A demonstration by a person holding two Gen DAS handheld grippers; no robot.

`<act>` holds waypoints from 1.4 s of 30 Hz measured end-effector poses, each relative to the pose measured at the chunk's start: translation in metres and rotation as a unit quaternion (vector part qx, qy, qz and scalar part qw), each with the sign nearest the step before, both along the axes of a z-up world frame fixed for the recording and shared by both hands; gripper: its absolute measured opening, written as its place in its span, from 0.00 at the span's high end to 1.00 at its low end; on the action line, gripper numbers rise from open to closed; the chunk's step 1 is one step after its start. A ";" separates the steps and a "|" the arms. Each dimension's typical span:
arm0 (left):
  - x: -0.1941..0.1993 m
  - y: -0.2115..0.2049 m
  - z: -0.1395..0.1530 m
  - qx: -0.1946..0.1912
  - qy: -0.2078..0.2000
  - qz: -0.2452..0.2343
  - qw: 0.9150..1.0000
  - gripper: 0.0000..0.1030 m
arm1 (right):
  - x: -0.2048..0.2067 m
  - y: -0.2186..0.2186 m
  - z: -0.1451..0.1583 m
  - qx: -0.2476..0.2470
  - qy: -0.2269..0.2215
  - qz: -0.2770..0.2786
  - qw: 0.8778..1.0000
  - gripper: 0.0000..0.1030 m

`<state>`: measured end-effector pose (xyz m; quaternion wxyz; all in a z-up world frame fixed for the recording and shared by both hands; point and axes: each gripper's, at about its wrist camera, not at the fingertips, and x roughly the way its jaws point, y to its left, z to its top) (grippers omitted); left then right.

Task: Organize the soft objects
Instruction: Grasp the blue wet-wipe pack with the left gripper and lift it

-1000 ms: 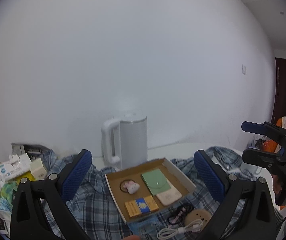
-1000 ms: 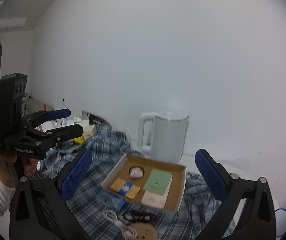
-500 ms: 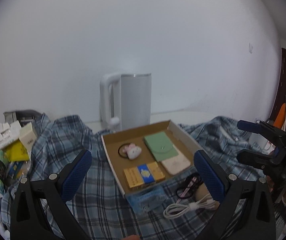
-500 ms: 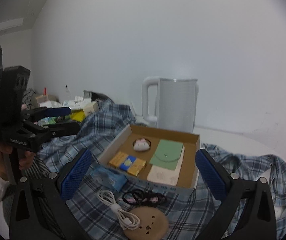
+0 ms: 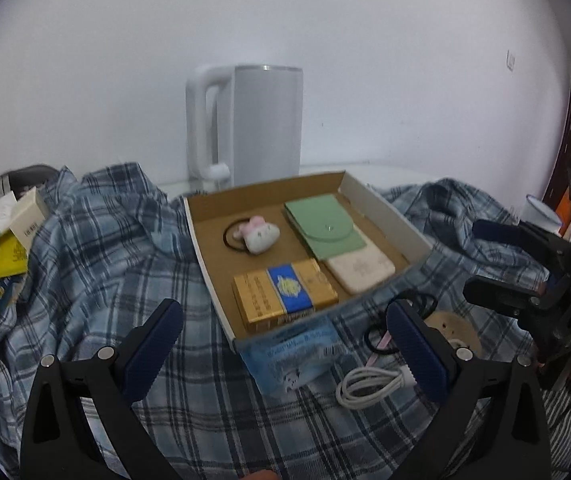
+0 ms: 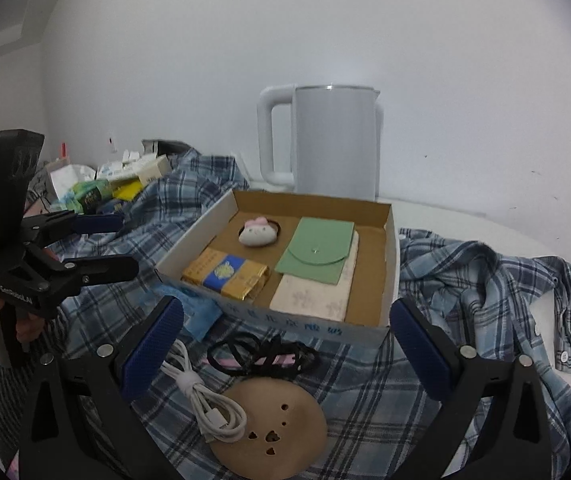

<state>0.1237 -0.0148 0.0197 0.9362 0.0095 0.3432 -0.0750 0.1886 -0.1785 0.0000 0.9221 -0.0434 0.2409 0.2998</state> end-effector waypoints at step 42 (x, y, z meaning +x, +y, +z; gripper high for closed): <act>0.031 0.002 -0.051 -0.110 0.142 -0.009 0.984 0.64 | 0.005 0.007 -0.020 -0.027 0.056 0.020 0.998 0.00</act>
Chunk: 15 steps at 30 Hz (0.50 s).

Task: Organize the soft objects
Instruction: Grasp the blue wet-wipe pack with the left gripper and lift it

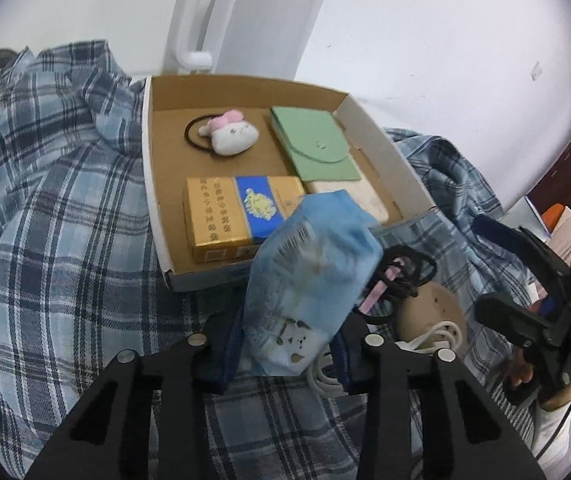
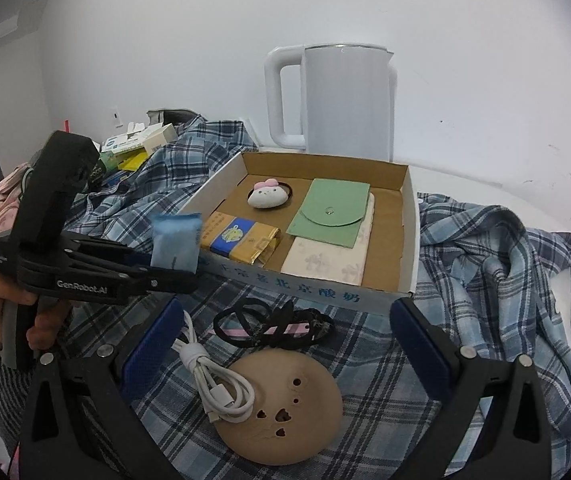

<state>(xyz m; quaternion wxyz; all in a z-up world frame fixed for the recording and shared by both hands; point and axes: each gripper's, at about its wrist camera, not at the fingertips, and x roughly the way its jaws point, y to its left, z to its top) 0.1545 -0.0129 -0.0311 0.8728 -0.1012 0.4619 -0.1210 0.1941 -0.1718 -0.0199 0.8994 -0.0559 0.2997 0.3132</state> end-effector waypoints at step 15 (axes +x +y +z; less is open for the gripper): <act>-0.015 -0.012 0.017 0.018 -0.054 -0.018 0.998 0.70 | 0.011 0.028 -0.024 -0.034 0.062 0.045 0.996 0.00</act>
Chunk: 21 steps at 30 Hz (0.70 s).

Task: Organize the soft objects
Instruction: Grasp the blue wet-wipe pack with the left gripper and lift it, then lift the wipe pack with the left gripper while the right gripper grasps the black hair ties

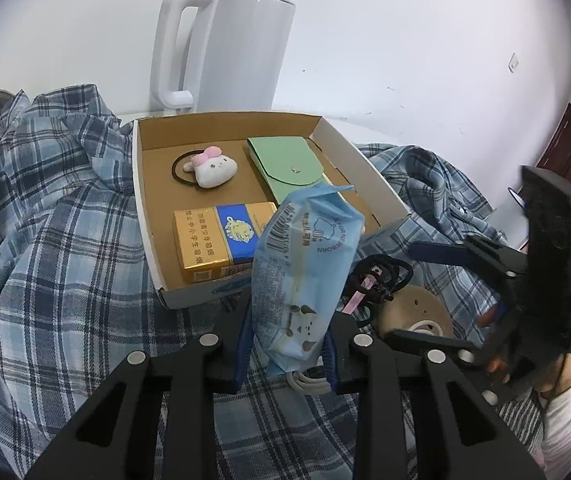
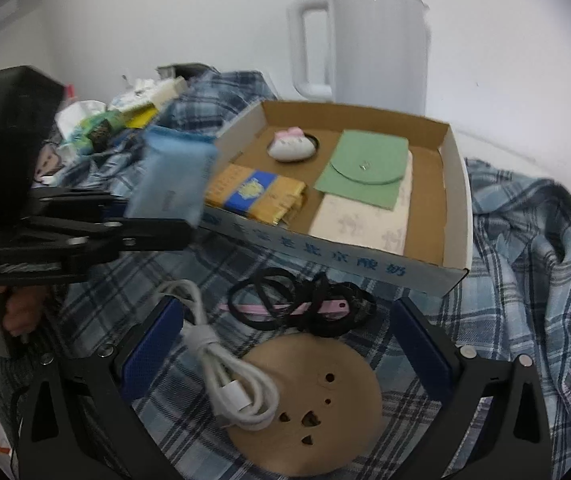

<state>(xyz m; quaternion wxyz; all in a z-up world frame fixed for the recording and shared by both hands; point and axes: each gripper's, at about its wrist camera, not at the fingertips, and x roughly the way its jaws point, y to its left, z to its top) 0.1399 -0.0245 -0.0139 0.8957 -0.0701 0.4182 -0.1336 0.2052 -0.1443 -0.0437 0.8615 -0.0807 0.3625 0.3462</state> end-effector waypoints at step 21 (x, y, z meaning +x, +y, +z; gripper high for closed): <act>-0.006 -0.005 0.002 0.007 -0.016 -0.010 1.000 0.70 | 0.022 0.025 -0.017 -0.042 0.028 -0.009 0.999 0.60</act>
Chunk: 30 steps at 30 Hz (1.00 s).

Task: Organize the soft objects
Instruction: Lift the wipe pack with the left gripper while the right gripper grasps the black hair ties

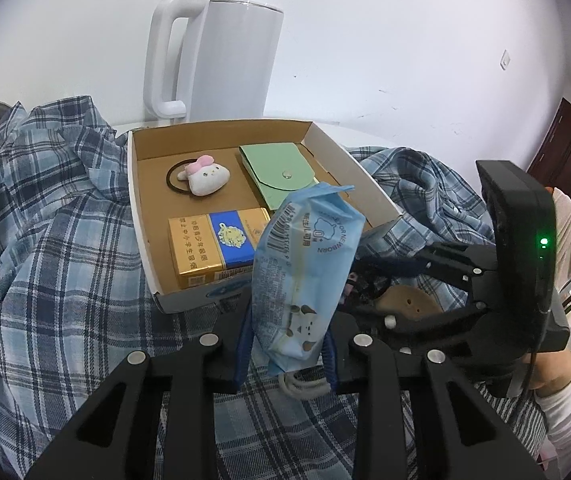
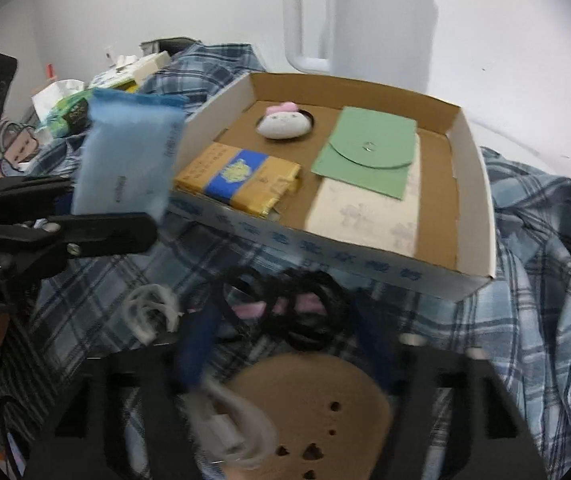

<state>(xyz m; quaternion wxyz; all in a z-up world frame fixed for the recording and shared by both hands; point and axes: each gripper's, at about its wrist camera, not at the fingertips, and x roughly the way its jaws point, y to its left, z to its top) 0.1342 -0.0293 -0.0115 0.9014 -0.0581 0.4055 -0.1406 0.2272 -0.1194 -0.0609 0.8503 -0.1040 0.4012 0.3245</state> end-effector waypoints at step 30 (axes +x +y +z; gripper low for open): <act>-0.056 0.000 0.130 0.046 -0.196 0.014 0.979 0.70 | -0.059 -0.035 0.141 0.101 -0.263 -0.014 0.959 0.90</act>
